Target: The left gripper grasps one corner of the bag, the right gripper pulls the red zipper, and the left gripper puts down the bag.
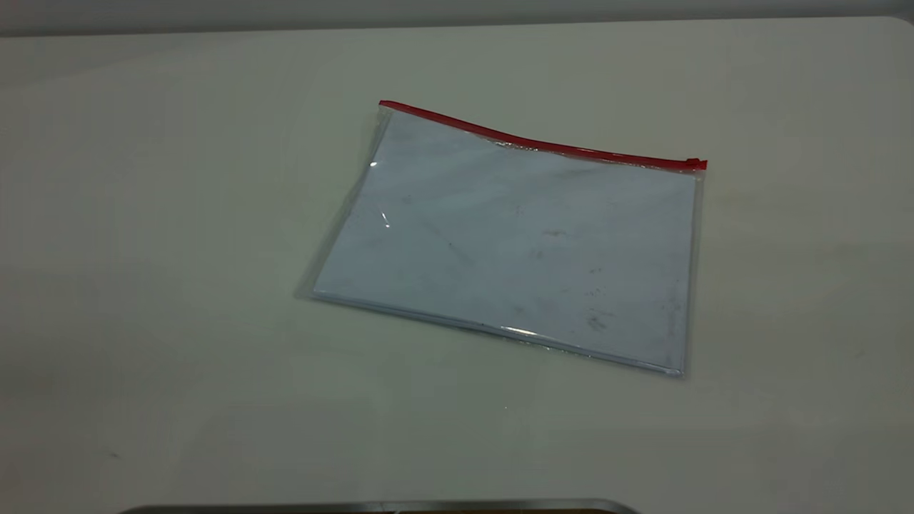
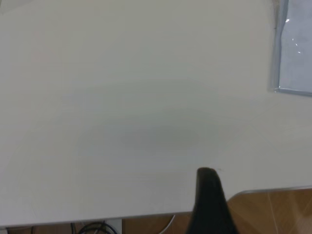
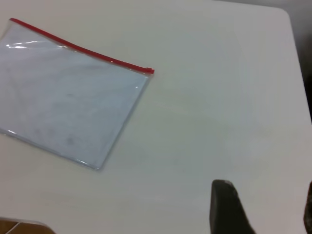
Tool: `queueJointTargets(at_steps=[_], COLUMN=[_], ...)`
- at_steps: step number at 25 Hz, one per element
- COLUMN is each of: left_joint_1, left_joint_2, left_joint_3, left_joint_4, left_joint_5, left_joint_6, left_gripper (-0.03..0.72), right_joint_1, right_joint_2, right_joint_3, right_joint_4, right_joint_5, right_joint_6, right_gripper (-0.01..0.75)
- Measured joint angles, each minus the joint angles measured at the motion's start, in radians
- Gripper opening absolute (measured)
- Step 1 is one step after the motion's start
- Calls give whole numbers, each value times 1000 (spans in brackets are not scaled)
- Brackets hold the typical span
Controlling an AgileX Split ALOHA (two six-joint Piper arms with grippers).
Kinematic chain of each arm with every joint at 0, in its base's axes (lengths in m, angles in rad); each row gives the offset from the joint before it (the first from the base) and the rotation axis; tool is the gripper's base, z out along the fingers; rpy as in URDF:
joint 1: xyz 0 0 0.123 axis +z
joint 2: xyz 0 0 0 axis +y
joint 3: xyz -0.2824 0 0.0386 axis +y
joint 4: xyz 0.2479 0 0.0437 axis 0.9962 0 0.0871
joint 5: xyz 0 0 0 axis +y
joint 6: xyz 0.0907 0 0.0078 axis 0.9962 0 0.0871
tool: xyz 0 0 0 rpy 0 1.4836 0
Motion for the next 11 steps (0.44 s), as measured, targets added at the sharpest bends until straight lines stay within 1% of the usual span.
queueJointTargets(at_steps=[11], left_joint_1=[0], left_joint_2=[0], left_joint_3=[0], left_joint_4=[-1], left_joint_5=[0], left_joint_6=[0], left_gripper=[590], right_joint_1=[0], right_joint_2=[0], right_joint_3=[0], right_joint_4=[-6], right_joint_5=[0], right_joint_6=[6], right_gripper=[416])
